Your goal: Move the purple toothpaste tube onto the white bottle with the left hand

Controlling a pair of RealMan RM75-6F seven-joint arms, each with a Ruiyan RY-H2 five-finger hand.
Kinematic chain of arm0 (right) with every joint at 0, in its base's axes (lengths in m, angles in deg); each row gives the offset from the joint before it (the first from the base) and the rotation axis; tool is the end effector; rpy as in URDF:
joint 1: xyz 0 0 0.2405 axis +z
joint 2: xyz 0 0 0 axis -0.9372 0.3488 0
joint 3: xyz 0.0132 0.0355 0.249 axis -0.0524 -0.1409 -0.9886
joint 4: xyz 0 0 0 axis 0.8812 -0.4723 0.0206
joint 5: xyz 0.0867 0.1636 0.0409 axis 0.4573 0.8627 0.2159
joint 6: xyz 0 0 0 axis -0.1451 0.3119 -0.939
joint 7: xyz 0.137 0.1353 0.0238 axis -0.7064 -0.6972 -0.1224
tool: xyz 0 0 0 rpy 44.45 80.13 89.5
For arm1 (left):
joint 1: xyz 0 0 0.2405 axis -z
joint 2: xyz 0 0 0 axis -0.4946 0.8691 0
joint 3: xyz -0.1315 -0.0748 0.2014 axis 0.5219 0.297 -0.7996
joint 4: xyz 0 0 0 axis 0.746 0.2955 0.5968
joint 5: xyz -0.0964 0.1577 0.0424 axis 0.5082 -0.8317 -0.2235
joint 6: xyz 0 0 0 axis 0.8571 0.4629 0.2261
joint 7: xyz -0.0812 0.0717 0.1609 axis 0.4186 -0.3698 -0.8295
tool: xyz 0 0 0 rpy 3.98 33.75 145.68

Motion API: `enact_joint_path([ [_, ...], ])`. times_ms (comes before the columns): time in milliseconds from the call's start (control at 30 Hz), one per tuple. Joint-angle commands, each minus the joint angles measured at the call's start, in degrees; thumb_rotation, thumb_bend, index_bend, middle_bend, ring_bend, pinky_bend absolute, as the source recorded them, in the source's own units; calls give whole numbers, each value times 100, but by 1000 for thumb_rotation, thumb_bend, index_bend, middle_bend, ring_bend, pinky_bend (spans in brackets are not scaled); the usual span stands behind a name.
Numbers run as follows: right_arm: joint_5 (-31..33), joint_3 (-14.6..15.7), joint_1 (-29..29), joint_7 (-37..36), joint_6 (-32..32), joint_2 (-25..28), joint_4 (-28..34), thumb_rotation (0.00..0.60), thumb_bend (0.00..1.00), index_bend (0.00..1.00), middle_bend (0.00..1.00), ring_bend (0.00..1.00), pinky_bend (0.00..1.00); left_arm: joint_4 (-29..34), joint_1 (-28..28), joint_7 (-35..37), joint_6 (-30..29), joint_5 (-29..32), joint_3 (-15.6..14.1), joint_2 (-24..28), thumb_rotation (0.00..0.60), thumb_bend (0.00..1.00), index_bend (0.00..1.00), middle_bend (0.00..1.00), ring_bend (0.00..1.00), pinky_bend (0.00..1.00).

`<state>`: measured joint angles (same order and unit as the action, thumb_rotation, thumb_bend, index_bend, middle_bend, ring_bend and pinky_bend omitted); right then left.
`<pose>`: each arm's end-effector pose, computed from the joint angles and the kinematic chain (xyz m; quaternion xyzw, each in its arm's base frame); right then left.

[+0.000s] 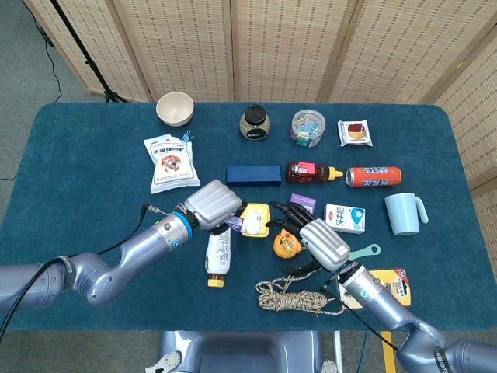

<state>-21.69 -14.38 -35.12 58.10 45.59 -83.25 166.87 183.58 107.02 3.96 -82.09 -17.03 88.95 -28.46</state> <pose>-0.0991 -0.3141 0.0527 0.6949 -0.4380 0.5330 0.2029 0.0268 0.3847 0.0285 -0.8781 -0.2568 -0.2811 0.2898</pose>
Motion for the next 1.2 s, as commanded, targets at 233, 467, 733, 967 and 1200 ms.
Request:
enact_joint_path([
  [233,82,-1,89,-5,-42,-66,-45,600,0,211,0,0,0,-17,155,-119,-119,185,-101,-133,600,1000,627,545,598,593],
  [467,114,-4,135,-36,-16,-103,-70,600,0,207,0,0,0,-77,251,-193,-147,288,-193,-232,600,1000,626,545,598,593],
  [733,133,26,207,-31,-66,-144,-40,600,0,208,0,0,0,-158,336,-204,-228,387,-196,-360,600,1000,624,545,600,593],
  [967,185,61,239,41,-116,-150,-20,600,0,210,0,0,0,-163,352,-160,-278,393,-180,-397,600,1000,623,545,600,593],
  [1200,221,91,256,108,-130,-167,-8,600,0,210,0,0,0,-173,341,-163,-329,367,-215,-391,600,1000,623,545,601,593],
])
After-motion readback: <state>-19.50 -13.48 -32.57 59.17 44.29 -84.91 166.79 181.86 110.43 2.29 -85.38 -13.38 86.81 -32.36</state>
